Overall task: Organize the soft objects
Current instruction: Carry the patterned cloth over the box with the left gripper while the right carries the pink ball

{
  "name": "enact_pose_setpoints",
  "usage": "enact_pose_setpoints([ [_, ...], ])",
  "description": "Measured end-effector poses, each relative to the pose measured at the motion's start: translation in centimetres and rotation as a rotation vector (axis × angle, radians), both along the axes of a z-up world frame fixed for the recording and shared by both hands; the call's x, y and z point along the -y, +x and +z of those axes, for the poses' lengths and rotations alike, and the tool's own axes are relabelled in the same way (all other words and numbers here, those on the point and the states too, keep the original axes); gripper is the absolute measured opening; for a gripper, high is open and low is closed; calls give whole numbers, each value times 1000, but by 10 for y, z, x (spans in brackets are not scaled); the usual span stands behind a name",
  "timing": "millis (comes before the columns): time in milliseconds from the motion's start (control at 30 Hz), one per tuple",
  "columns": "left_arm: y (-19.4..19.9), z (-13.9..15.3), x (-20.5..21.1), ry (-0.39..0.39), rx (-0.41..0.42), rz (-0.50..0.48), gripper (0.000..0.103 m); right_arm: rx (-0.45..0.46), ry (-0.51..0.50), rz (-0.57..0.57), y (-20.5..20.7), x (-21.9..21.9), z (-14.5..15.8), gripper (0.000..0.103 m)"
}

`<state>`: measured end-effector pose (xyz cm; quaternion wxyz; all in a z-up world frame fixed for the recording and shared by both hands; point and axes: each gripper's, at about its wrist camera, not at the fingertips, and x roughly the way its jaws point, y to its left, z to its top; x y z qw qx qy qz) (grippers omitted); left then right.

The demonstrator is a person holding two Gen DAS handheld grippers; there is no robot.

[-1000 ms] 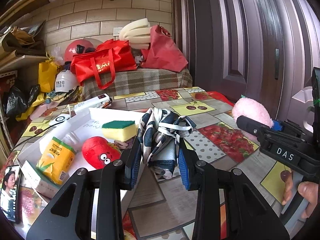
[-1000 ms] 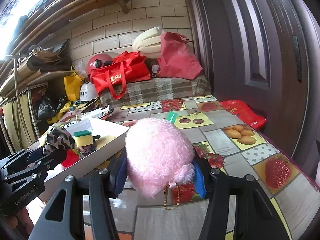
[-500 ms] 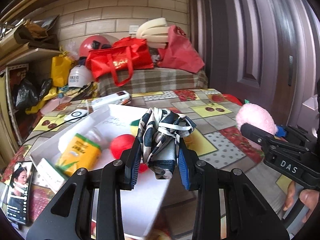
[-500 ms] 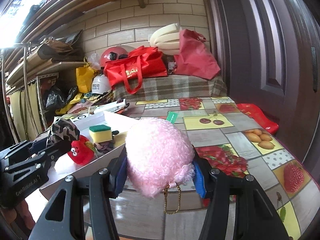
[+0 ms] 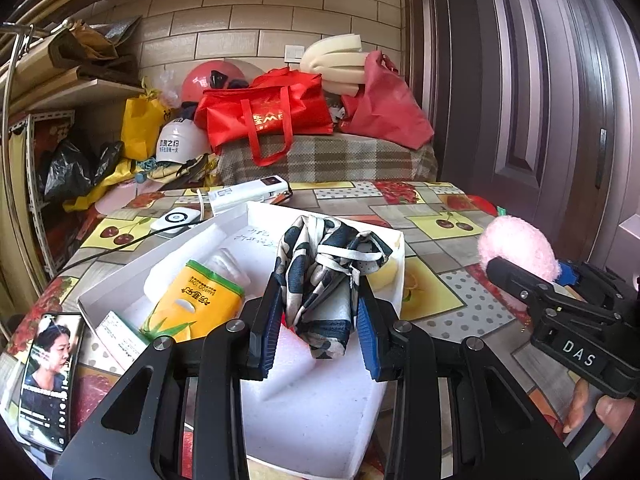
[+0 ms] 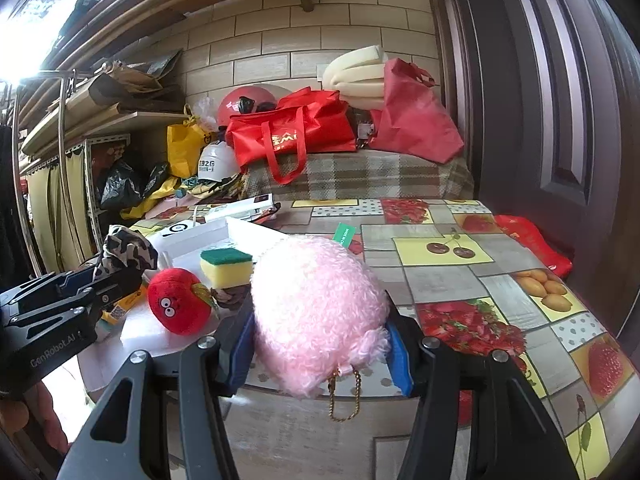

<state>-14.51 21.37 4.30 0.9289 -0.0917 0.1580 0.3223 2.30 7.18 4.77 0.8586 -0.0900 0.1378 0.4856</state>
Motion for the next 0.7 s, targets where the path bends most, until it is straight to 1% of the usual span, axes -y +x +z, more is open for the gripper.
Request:
enact_pose_setpoints([
  [233,1,0,-1,0,7,13,33,8,-5,22,-7,-11,0,57],
  [333,-1,-1,-3,2,14,31,33,11,-7,31,-9,-16,-1,57],
  [467,-6,-1,-12,3,21,79,33,-2,-15,44,-10,-25,-1,57],
  [600,-18,-1,-30,-32,36,146,33,-24,-23,74,-10,-39,-2,57],
  [700,-25,-4,-46,-79,46,185,33,-39,-22,118,-15,-48,-3,57],
])
